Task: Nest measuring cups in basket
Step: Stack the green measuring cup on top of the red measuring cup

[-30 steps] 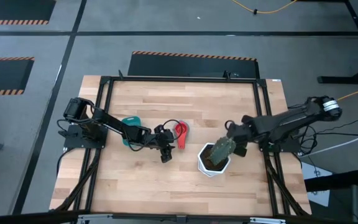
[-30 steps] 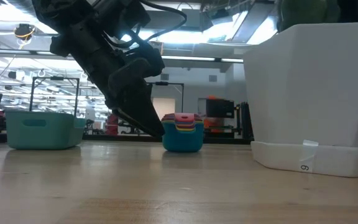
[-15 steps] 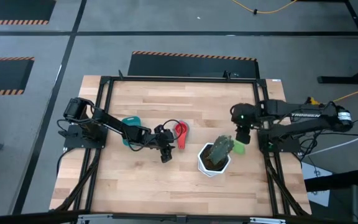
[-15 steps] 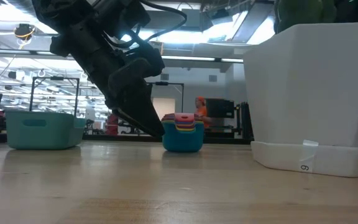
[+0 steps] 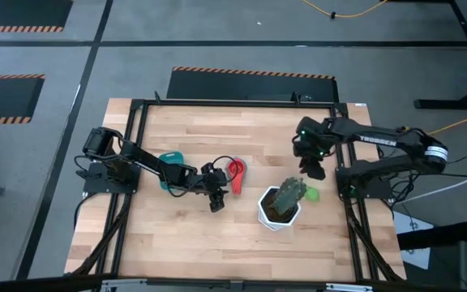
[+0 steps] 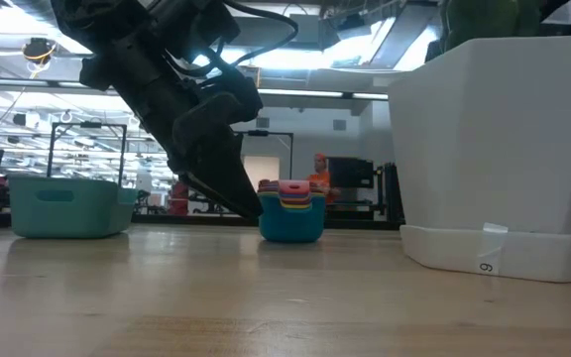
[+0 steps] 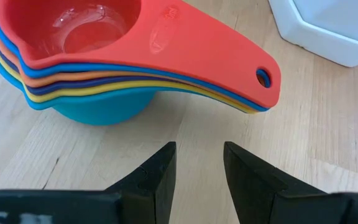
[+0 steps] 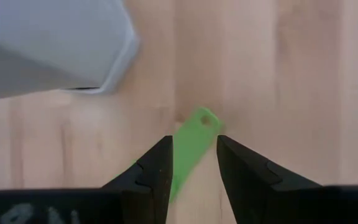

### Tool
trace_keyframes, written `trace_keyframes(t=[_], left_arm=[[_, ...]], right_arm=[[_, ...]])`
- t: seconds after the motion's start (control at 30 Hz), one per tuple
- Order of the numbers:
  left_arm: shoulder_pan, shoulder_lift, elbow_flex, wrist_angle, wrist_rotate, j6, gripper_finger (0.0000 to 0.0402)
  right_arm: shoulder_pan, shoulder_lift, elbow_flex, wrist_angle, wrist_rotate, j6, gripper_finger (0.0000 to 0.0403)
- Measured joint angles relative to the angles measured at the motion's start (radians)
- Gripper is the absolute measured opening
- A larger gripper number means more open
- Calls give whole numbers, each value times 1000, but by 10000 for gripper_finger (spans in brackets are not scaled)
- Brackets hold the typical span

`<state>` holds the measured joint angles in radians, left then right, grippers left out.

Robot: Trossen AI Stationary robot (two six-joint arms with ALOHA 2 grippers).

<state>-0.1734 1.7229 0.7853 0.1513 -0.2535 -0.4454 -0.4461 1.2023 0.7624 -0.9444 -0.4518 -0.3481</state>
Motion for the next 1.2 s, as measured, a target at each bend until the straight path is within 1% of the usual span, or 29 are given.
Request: trace_keyframes(t=[0.07,0.2,0.47,0.73,0.97,1.2], left_arm=[[0,0,0,0,0,0,128],[0,0,0,0,0,0,128],[0,0,0,0,0,-1,128],[0,0,0,0,0,-1,128],[0,0,0,0,0,0,128],[0,0,0,0,0,0,128]], right_arm=[[-2,35,0,26,-49,-65,130],[-2,105,1,96,-93,-137,130],[-2,222,1,100,-92,-282,130],[-2,313,1,108,-92,-387,130],[-2,395,1,120,-91,-398,130],[-2,428,1,164,-91,-398,130]])
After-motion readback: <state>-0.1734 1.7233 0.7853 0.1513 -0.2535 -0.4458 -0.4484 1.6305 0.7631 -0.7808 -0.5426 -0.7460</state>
